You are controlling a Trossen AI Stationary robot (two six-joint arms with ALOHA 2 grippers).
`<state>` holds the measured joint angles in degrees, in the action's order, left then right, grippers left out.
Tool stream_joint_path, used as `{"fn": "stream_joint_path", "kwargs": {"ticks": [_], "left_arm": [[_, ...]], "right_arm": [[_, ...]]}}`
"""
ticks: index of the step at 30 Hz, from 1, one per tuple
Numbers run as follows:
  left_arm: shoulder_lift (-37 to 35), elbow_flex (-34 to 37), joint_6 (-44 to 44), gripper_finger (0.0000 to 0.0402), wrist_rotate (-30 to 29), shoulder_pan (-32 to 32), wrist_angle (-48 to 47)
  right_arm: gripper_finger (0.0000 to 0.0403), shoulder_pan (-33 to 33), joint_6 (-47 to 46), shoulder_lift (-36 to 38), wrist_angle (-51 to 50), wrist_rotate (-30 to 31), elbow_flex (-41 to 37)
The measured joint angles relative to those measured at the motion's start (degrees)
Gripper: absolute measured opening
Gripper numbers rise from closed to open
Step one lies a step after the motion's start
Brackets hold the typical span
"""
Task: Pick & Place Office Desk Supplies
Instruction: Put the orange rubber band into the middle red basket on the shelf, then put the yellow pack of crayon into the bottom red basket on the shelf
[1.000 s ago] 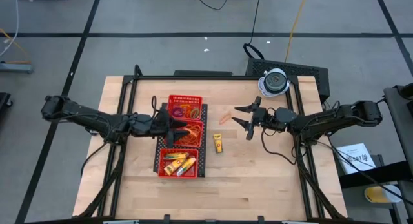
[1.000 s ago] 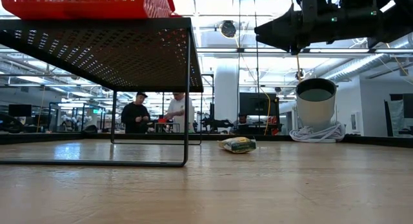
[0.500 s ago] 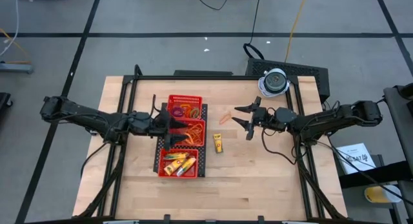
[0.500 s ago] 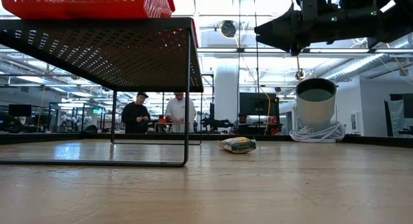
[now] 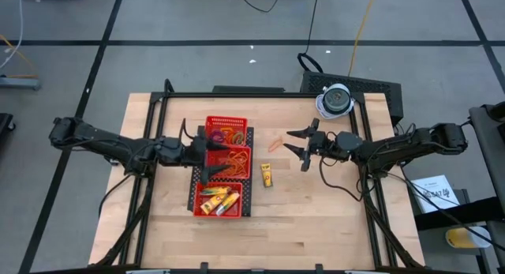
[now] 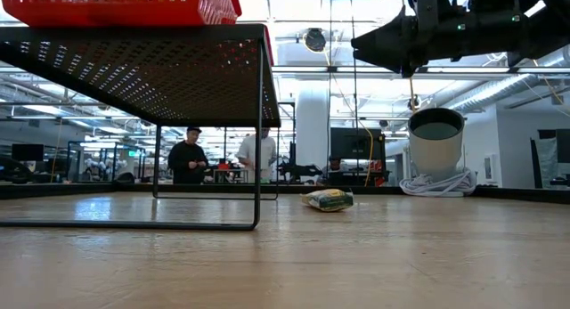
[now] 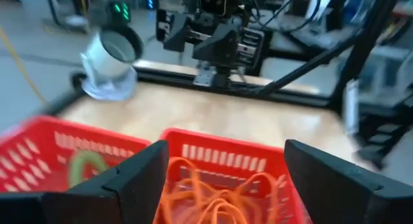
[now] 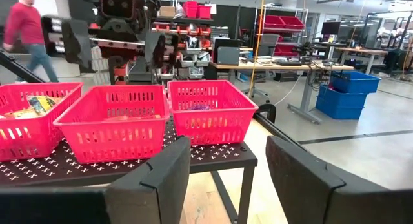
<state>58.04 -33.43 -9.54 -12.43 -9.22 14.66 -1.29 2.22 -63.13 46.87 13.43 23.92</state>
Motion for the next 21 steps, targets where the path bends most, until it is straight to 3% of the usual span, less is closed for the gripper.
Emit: {"fn": "stream_joint_path", "kwargs": {"ticks": [5, 15, 21], "left_arm": [[0.02, 0.00, 12.05, 0.0319, -7.91, -2.53, 0.49], [-1.34, 0.00, 9.38, 0.0319, -10.83, -3.20, 3.97], [-4.09, 0.02, 7.60, 0.0319, -13.64, -2.28, 1.85]], "right_arm": [[0.0194, -0.01, 0.11, 0.00, 0.00, 0.00, 0.00], [0.0191, 0.12, -0.20, 0.00, 0.02, -0.46, 0.00], [0.0194, 1.80, -0.24, -2.26, -0.17, -6.23, 0.02]]}}
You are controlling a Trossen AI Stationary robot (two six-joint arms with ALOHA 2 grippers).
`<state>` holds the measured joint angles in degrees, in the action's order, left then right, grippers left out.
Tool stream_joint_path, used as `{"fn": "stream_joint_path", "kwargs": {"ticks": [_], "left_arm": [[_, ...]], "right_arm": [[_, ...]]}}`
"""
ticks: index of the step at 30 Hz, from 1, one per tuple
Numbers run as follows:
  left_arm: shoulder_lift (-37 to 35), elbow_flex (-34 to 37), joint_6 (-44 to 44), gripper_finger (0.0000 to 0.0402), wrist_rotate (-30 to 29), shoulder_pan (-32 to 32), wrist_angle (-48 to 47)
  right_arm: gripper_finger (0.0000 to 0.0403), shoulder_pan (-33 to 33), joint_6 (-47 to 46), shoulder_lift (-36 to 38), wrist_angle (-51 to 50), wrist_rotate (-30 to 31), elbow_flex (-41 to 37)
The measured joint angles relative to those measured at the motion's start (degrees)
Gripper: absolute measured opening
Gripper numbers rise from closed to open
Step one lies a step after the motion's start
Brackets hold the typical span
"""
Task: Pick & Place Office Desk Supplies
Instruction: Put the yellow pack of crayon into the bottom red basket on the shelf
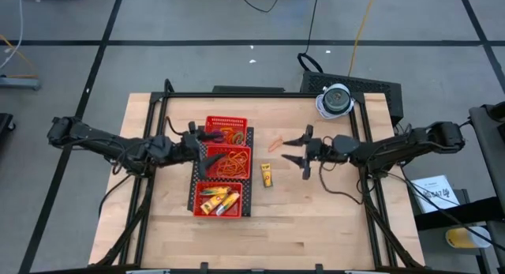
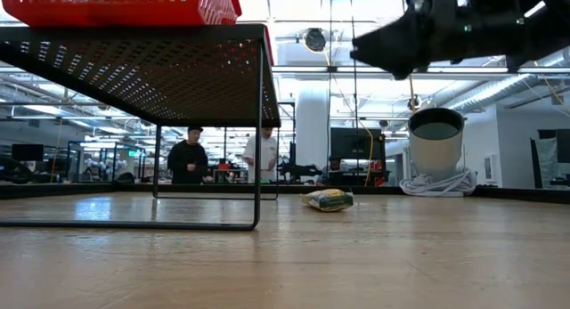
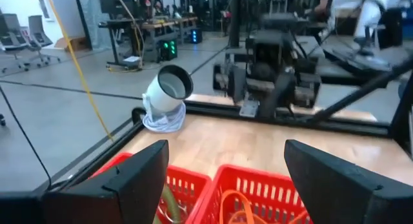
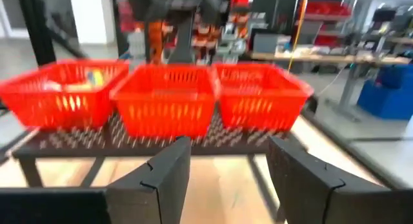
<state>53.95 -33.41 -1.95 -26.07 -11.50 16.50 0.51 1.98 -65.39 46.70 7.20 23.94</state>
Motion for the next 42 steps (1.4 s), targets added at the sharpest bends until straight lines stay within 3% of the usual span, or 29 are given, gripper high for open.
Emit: {"fn": "stream_joint_path", "kwargs": {"ticks": [7, 12, 17, 22, 28, 31, 36, 39, 42], "left_arm": [[0.97, 0.00, -1.85, 0.0319, 0.97, 1.62, 0.69], [3.14, 0.02, -2.63, 0.0319, 0.94, 2.61, 0.60], [5.87, 0.02, -6.08, 0.0319, 0.70, 3.79, 0.44], [7.59, 0.02, -8.93, 0.0319, 0.69, 4.00, 0.45], [7.92, 0.02, -8.91, 0.0319, 0.69, 4.00, 0.29], [7.92, 0.02, -8.74, 0.0319, 0.69, 3.99, 0.30], [7.92, 0.02, -8.29, 0.0319, 0.62, 4.00, 0.31], [7.89, 0.02, -8.46, 0.0319, 0.55, 4.15, 0.12], [7.87, 0.02, -8.51, 0.0319, 0.49, 4.21, 0.12]], "right_arm": [[0.0194, 2.30, -2.86, -11.89, -0.18, -0.69, 0.00], [0.0192, 3.17, -8.48, -22.98, 0.40, -7.41, 3.53], [0.0192, 2.86, -13.17, -31.70, -9.05, -16.19, 12.31], [0.0191, 3.00, -12.13, -35.53, -19.18, -21.30, 18.40], [0.0181, 1.96, -9.30, -32.25, -31.41, -22.47, 19.21], [0.0176, 1.31, -6.64, -29.13, -38.54, -18.85, 19.17], [0.0169, 1.76, -2.96, -23.06, -47.39, -3.02, 18.55], [0.0170, 2.28, -3.53, -20.71, -45.89, 4.94, 17.56], [0.0179, 2.56, -3.23, -20.15, -43.39, 6.18, 15.29]]}}
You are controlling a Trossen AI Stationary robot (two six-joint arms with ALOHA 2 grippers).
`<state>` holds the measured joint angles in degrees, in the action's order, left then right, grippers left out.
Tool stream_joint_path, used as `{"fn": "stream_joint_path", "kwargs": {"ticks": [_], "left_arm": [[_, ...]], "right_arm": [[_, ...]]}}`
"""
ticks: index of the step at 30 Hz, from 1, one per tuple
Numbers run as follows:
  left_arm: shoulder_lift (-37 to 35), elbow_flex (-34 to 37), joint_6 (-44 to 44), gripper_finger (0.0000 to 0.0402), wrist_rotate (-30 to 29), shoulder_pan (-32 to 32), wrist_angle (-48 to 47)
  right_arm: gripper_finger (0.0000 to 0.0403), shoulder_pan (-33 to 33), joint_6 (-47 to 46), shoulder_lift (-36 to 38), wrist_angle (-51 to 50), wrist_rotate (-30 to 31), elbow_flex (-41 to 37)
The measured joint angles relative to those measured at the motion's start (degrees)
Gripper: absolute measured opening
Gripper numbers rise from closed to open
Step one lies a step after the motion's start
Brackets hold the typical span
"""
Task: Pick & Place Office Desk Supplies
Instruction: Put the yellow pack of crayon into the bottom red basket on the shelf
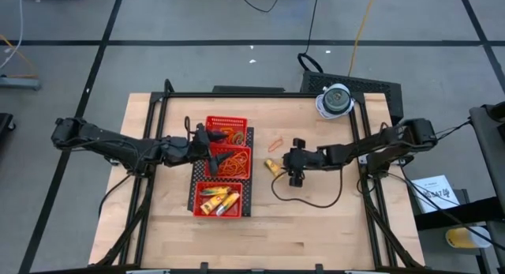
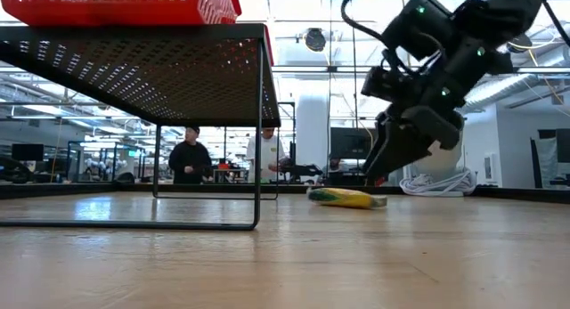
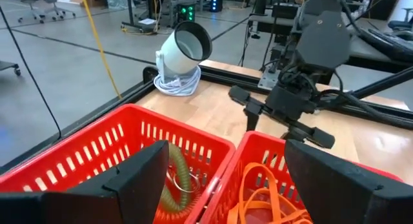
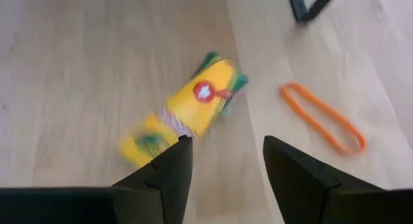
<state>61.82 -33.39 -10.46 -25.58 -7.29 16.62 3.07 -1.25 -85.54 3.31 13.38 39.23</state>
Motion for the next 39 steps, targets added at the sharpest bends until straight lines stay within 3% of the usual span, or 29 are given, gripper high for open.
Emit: {"fn": "stream_joint_path", "kwargs": {"ticks": [5, 8, 14, 23, 30, 39], "left_arm": [[0.00, 0.00, -0.22, 0.0319, 0.06, 0.13, -0.02], [0.00, 0.00, -0.22, 0.0319, 0.04, 0.15, -0.02], [0.00, 0.00, -0.24, 0.0319, 0.05, 0.29, -0.01], [0.00, 0.00, -0.34, 0.0319, 0.04, 0.26, 0.04], [0.00, 0.00, -2.86, 0.0319, 0.09, 0.26, -0.02], [0.00, 0.00, -5.14, 0.0319, 0.04, 0.26, -0.04]], "right_arm": [[0.0210, -0.03, -2.29, -0.72, 10.54, -2.67, -4.17], [0.0228, -0.41, -2.76, -0.68, 10.22, -6.03, -5.22], [0.0257, -0.33, -4.01, -0.97, 11.33, -5.99, -5.39], [0.0283, -0.35, -5.76, -8.36, 15.15, -6.17, -5.32], [0.0251, -0.48, -2.10, -9.13, 15.06, -6.20, -5.26], [0.0164, -0.44, 0.08, -7.49, 14.65, -6.24, -5.37]]}}
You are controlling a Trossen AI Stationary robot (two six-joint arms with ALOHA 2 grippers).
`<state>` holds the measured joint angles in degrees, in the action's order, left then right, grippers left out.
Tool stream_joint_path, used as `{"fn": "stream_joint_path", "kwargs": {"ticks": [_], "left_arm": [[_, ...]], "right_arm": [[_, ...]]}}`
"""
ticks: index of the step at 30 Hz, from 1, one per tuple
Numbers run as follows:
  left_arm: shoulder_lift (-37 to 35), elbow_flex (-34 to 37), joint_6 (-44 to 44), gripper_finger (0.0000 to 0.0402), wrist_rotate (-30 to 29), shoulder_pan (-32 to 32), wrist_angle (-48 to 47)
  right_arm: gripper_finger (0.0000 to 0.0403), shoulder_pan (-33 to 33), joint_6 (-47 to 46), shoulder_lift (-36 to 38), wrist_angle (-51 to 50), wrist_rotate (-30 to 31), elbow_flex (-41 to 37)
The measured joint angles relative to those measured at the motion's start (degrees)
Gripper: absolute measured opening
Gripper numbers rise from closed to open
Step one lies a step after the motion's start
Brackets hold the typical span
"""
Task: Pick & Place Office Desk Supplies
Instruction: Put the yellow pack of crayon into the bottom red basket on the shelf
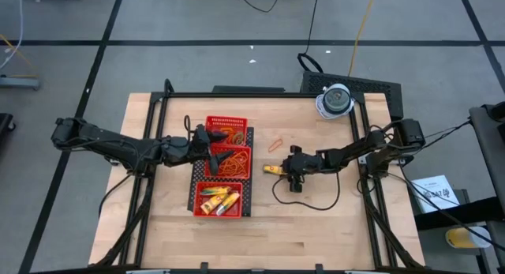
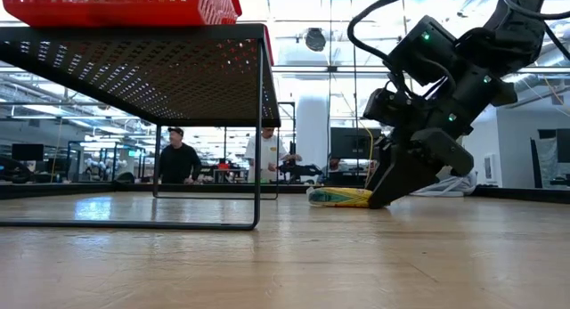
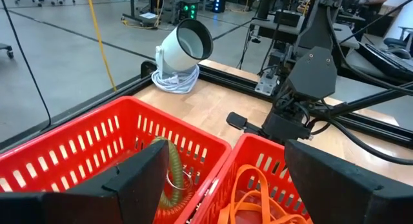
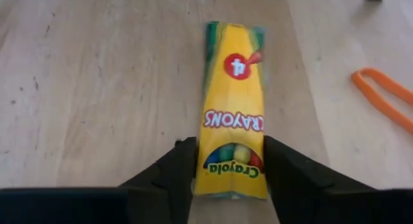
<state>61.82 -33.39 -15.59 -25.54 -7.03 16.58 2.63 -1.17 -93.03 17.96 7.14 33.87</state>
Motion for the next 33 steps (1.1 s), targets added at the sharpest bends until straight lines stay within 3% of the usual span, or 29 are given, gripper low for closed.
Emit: {"fn": "stream_joint_path", "kwargs": {"ticks": [9, 15, 22, 27, 33], "left_arm": [[0.00, 0.00, -0.08, 0.0319, -0.01, 0.00, 0.01], [0.00, 0.00, -5.38, 0.0319, -0.02, 0.00, 1.24], [0.00, 0.00, -13.84, 0.0319, 0.00, 0.00, 4.97], [0.02, -0.35, -16.65, 0.0319, 0.40, 0.00, 7.54], [3.79, -5.61, -12.71, 0.0319, 3.42, 0.00, 7.06]], "right_arm": [[0.0104, -0.02, 6.07, -0.07, 3.58, 3.29, -0.10], [0.0087, 0.00, 13.71, 3.83, 4.75, 13.04, -0.09], [0.0090, 1.20, 23.43, 13.30, 7.43, 25.48, -0.09], [0.0090, 2.24, 30.33, 18.34, 13.56, 26.09, -0.07], [0.0090, 3.49, 37.89, 19.19, 21.35, 26.00, -0.07]]}}
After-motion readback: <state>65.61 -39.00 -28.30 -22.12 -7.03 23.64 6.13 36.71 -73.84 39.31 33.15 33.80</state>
